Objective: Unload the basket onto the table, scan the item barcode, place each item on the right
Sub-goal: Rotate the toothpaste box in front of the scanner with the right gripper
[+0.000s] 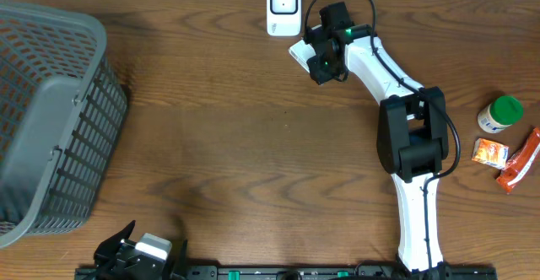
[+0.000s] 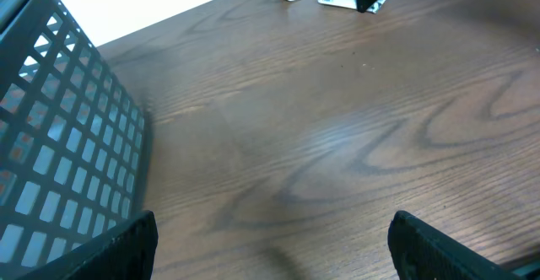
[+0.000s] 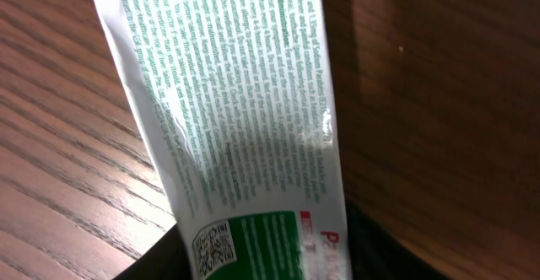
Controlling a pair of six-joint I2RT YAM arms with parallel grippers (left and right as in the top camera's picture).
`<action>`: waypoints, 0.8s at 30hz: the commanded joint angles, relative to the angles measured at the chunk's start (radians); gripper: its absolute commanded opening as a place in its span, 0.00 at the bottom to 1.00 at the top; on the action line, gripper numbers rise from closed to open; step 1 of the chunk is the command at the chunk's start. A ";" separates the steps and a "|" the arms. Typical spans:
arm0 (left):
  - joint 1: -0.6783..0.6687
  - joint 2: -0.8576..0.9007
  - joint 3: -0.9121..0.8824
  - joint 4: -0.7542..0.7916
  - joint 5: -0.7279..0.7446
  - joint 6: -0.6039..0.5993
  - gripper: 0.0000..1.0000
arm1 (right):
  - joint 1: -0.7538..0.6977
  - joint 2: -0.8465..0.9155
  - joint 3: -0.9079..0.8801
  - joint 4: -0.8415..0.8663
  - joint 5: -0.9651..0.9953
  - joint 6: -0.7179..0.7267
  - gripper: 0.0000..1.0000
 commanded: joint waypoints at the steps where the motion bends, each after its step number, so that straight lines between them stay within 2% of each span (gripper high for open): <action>1: 0.004 -0.006 0.005 0.003 0.015 0.006 0.86 | 0.005 0.069 -0.010 -0.058 -0.028 0.019 0.40; 5: 0.004 -0.006 0.005 0.003 0.015 0.006 0.86 | 0.004 0.037 0.037 -0.164 -0.040 0.018 0.32; 12: 0.004 -0.006 0.005 0.003 0.015 0.006 0.86 | 0.001 -0.053 0.109 -0.397 -0.271 0.002 0.34; 20: 0.004 -0.006 0.005 0.003 0.015 0.006 0.86 | -0.022 -0.094 0.109 -0.710 -0.595 -0.195 0.31; 24: 0.004 -0.006 0.005 0.003 0.015 0.006 0.86 | -0.022 -0.095 0.109 -0.764 -0.702 -0.268 0.32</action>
